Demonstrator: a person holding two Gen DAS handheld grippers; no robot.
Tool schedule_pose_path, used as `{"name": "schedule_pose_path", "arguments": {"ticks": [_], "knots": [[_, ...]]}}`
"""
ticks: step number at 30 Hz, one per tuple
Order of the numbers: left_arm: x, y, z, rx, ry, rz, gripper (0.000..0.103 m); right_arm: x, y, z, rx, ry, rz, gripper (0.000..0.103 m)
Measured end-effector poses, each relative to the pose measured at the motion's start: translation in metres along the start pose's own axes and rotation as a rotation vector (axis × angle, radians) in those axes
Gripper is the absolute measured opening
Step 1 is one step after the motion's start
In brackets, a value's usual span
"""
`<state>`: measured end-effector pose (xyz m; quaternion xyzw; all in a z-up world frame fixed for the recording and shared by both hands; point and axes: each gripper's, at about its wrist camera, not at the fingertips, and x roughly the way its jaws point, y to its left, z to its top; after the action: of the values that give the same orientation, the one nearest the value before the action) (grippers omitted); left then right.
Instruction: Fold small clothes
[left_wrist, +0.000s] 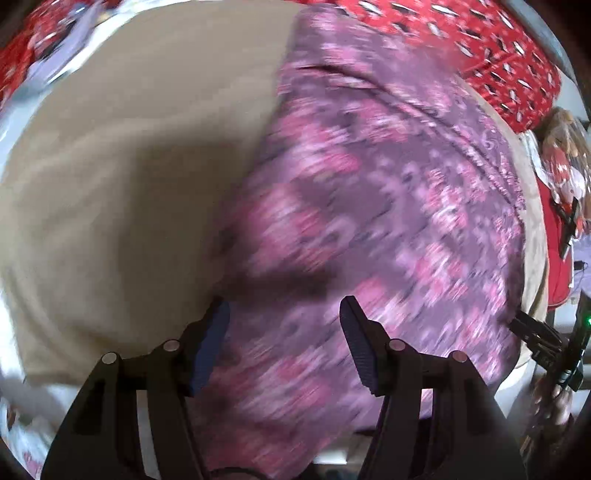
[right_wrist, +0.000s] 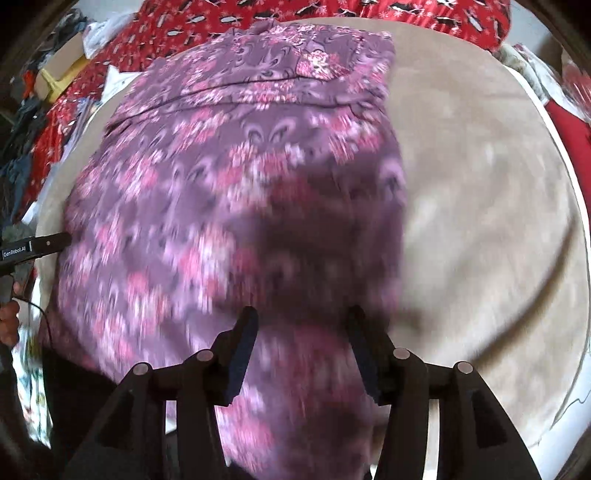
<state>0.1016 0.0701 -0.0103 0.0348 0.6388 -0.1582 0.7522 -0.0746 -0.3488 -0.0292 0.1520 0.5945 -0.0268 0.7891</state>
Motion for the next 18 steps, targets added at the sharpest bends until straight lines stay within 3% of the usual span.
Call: {"name": "schedule_pose_path", "arguments": {"ticks": [5,11,14,15,16,18], "knots": [[-0.002,0.050,-0.035,-0.056,0.054,0.000,0.061,-0.022,-0.033,-0.054,0.081,-0.021,0.032,0.054],[0.014,0.056,-0.063,-0.068,0.138,-0.221,0.061,-0.011,-0.048,-0.098,0.182,0.002,0.181,0.057],[0.021,0.049,-0.069,-0.065,0.146,-0.246,0.061,0.004,-0.037,-0.112,0.180,0.038,0.241,0.056],[0.020,0.046,-0.072,-0.053,0.128,-0.247,0.056,0.007,-0.030,-0.114,0.162,0.045,0.246,0.056],[0.016,0.047,-0.073,-0.046,0.115,-0.247,0.034,0.005,-0.023,-0.114,0.122,0.025,0.201,0.052],[0.013,0.044,-0.078,-0.023,0.101,-0.246,0.005,0.000,-0.017,-0.116,0.081,0.006,0.197,0.022]]}}
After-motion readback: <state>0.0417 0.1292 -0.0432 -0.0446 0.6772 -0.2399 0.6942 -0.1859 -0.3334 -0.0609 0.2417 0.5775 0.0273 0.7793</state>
